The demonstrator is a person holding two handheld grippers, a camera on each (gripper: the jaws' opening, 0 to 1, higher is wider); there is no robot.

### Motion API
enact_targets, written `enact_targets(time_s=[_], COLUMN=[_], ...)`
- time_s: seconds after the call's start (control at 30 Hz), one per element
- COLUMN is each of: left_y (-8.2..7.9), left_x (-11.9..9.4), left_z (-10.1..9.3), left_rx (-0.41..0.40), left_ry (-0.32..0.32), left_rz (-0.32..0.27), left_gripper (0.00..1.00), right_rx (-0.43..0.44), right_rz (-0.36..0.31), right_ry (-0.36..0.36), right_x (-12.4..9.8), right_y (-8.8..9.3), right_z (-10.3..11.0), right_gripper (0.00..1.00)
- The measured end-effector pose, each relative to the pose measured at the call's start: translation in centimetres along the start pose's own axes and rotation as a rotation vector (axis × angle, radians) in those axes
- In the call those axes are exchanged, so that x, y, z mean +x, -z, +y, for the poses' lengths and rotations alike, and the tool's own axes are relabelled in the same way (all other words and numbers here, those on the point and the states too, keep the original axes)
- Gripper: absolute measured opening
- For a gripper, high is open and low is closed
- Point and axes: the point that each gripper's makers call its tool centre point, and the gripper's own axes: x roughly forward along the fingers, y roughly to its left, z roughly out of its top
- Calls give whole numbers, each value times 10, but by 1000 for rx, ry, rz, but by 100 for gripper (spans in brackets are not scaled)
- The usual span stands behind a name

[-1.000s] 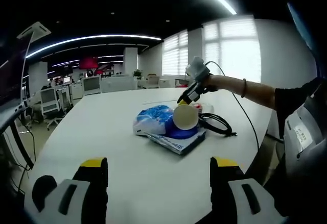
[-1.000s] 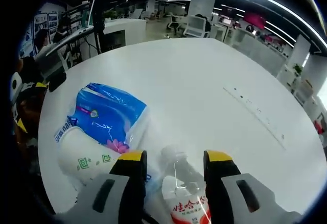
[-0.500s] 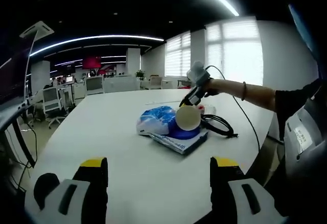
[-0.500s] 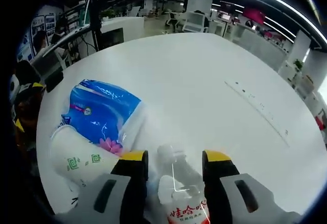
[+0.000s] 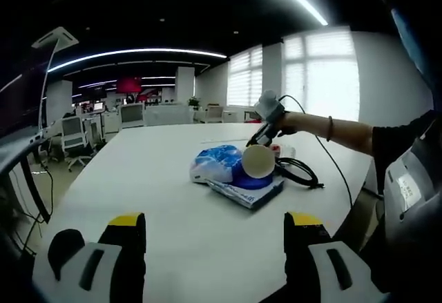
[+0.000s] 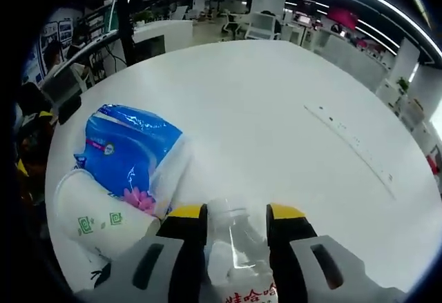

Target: Arrange the tabletop items into an orderly group along one side of the table until the central work area is clear of visible clutter.

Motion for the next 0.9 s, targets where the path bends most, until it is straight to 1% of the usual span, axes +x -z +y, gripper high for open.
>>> enact_targets(time_s=[0.1,0.27,0.33,0.4,0.43,0.53,0.57,0.67,0.77,0.83,0.9], left_y=[0,0,-2,-3,-3,-3,-2,-1,-1,0,0], left_x=[-2,-3,-4,-6,-6,-7,-7,-8,-9,-10,-11], left_z=[3,4,4,3,3,4,5,7,7,7,9], left_rx=[-3,-3,-2,-6,-5,-3,-4,-10,-11,-12,-14], left_ry=[-9,-12,-11,-7,-6,-10,-12,-20,-19,-21,-28], left_rz=[-2,-3,-16,-25,-29,-25,-24,-23,-23,-22,-22], left_gripper=[81,81,81,81,81,81,81,81,81,81,81], right_rx=[-30,-77,-103,-138,-169,-242,-223,-219,-208,-200,-169], right_rz=[4,31,46,62,71,86,89,94,86,80,68], right_ry=[4,5,0,-2,-3,9,14,18,28,54,61], right_x=[1,2,3,4,4,3,4,2,2,1,-3], right_y=[0,0,-1,-1,0,0,1,3,3,3,2], right_z=[1,4,4,5,7,8,9,9,7,3,0], right_gripper=[30,28,26,25,24,22,21,21,21,20,20])
